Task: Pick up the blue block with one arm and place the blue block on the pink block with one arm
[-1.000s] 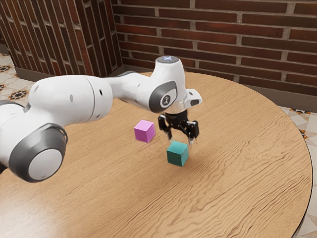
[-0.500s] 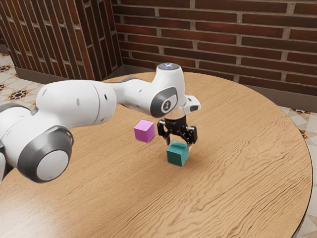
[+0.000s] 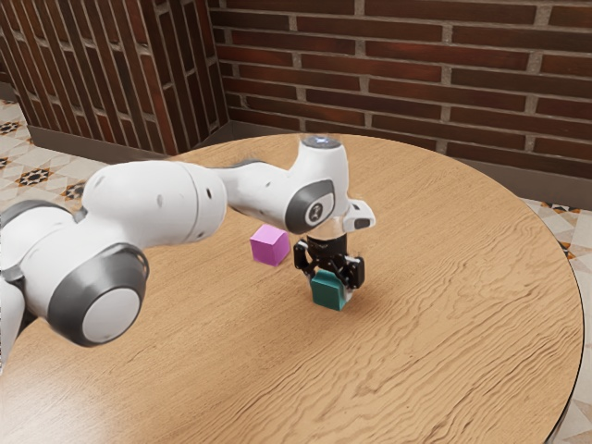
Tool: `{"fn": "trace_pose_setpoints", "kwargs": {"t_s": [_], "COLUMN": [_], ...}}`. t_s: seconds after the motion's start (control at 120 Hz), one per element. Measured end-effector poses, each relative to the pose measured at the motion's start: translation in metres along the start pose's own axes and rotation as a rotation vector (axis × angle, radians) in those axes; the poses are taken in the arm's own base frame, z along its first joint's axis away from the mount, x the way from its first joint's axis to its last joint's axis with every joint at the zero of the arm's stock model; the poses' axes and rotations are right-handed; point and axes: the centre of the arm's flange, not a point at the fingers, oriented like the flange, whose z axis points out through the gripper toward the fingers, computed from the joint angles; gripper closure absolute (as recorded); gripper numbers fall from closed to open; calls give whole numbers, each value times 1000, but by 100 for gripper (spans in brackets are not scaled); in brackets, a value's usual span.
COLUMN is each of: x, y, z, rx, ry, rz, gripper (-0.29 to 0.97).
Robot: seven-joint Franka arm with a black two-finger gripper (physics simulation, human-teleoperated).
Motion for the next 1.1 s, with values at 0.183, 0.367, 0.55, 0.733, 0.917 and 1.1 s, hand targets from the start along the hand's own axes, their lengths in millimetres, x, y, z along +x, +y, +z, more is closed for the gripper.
{"fn": "trace_pose_setpoints", "kwargs": {"t_s": [0.183, 0.367, 0.55, 0.733, 0.917, 1.1], "x": [3, 9, 11, 13, 16, 19], "y": [1, 3, 0, -4, -11, -73], "z": [3, -11, -4, -4, -23, -94], "rx": [0, -5, -2, 7, 17, 13], "ry": [3, 33, 33, 48, 80, 158], "rz": [22, 34, 26, 18, 8, -56], "gripper": [11, 13, 19, 25, 32, 34]}}
